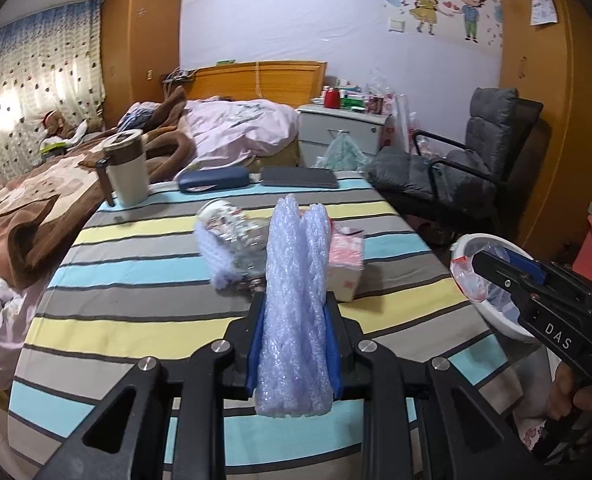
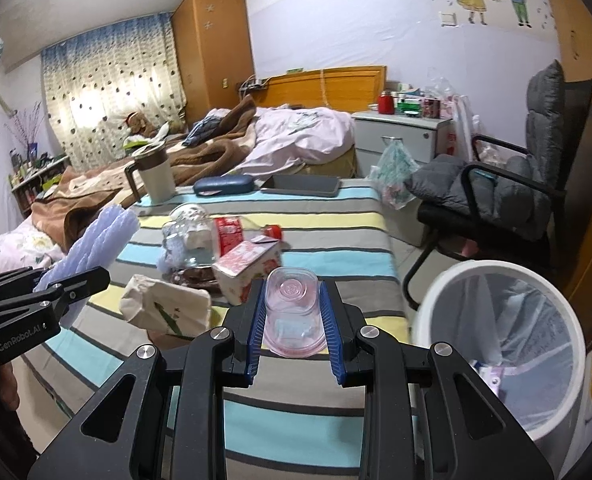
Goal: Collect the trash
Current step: 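Carry the foam sleeve and plastic cup over the bin and release both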
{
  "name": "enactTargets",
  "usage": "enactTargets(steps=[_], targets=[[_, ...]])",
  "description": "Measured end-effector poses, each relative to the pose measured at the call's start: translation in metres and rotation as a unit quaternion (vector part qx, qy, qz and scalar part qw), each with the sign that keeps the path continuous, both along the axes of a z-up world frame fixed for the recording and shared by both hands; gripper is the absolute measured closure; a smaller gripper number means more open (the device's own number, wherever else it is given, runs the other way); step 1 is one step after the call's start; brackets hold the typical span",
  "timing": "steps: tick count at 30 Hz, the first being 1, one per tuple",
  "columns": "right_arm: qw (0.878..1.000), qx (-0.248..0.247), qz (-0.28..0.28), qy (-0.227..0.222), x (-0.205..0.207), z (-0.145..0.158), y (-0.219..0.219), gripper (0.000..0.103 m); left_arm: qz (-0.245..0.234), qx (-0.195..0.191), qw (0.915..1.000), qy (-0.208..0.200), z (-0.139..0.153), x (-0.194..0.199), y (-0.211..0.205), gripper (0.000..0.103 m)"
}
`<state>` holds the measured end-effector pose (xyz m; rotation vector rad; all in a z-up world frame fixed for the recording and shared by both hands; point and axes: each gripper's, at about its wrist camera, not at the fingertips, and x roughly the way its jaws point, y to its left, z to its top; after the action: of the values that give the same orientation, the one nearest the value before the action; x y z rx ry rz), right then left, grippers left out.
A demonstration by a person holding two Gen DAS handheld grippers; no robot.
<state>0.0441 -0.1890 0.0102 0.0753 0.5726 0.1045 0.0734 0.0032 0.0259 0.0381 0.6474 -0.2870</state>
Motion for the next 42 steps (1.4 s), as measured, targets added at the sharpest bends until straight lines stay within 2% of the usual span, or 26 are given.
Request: enactTargets(steps=[13,24,35,42], targets=[[0.998,-0.001,-0.055,-0.014,-0.018,0.005,-0.042,0.073,-0.067,0.007,0.9977,-0.010,0.009,-0.005,-0.066,0.075],[0.993,-0.004,-0.116,-0.012,-0.035,0.004,-0.091,0.073,-0.146,0.009,0.9892,-0.001,0.005,-0.002,-0.142,0.075],[0.987,0.000,-0.159,0.010,-0.040,-0.005,-0.130,0.073,-0.206,0.003,0.9782,0.025,-0.006,0.005,-0.202,0.075],[0.985,-0.007,-0.169,0.044,-0.032,-0.020,-0.146,0.073,-0.228,0.009,0.9724,0.048,-0.021,0.010,-0.232,0.075]])
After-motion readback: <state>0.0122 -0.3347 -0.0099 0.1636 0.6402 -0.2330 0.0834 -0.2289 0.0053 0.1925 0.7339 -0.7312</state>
